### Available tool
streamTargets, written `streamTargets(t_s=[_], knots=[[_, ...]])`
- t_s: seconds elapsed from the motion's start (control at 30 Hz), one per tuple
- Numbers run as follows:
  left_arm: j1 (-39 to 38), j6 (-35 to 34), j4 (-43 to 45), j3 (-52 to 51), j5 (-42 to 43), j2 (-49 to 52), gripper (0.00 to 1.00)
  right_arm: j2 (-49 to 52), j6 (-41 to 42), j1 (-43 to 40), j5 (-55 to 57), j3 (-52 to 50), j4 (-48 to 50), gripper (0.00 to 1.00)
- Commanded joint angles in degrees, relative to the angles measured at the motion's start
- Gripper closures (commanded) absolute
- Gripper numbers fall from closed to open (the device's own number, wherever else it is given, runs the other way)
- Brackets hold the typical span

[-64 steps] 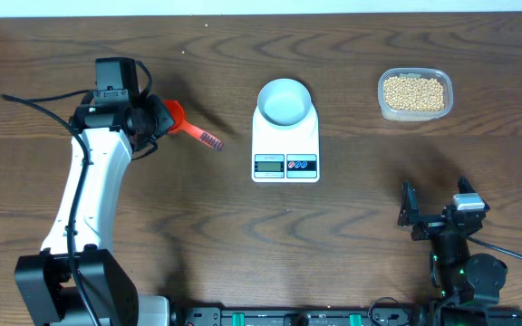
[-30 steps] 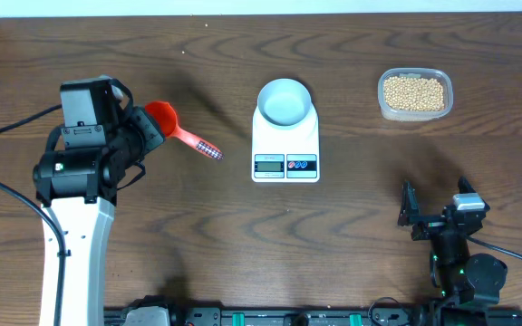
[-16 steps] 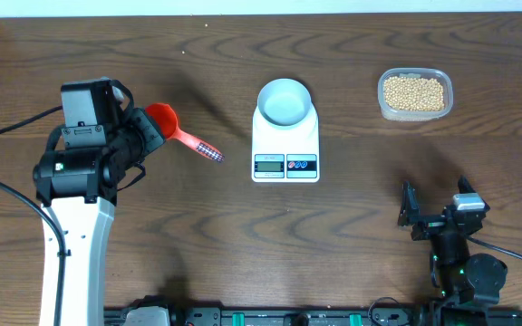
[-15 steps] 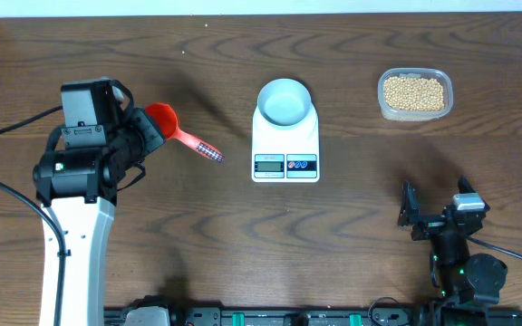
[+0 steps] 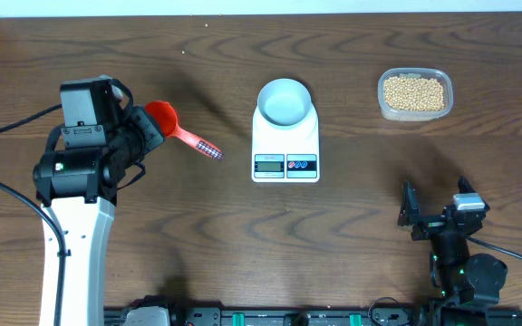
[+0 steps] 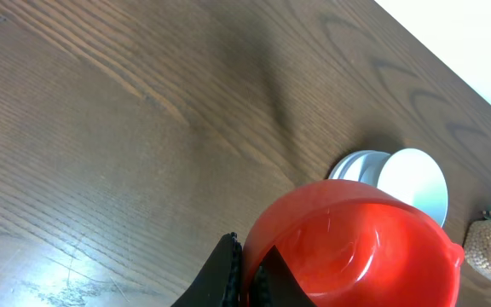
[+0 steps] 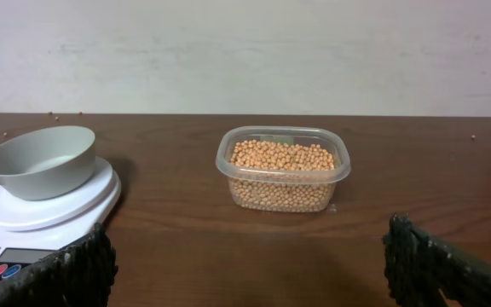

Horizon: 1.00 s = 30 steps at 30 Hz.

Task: Scoop item into bowl and weigh 50g on scale
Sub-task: 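Lift the red scoop with the left gripper, then carry the red scoop rightward toward the scale with the left gripper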

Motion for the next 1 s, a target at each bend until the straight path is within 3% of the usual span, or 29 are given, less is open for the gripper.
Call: streamTargets(t_s=[0.0, 0.7, 0.97], knots=[[-0.1, -0.7, 0.0, 0.6, -0.1, 0.1, 0.93, -0.4, -0.7, 0.5, 0.4, -0.1, -0.3, 0.01], [-3.6, -1.0, 1.9, 0.6, -0.1, 2.4, 0.93, -0.3, -0.7, 0.5, 0.4, -0.1, -0.3, 0.01], [-4.5, -6.8, 4.3, 0.6, -0.1, 4.9, 0.93, -0.3, -0.7, 0.5, 0.4, -0.1, -0.3, 0.01]])
